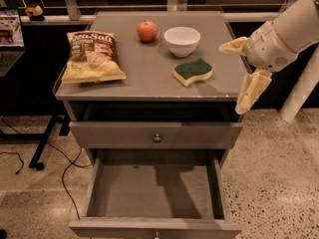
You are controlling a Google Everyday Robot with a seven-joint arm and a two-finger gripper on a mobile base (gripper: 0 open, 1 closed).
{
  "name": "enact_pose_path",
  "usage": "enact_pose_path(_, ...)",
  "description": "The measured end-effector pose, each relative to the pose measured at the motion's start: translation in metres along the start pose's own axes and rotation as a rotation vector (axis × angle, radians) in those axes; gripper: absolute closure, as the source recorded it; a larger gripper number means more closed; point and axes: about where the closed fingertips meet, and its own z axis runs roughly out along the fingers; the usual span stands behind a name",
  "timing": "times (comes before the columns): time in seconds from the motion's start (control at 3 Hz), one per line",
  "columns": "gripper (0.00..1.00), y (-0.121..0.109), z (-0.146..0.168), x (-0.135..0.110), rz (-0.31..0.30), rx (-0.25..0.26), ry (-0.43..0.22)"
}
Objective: Place sponge into middle drawer
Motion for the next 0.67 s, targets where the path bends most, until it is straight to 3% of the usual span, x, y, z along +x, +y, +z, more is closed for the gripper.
enact_pose_path(0.67, 0.00, -0.061, -0.009, 0.031, -0.038, 0.015, 0.003)
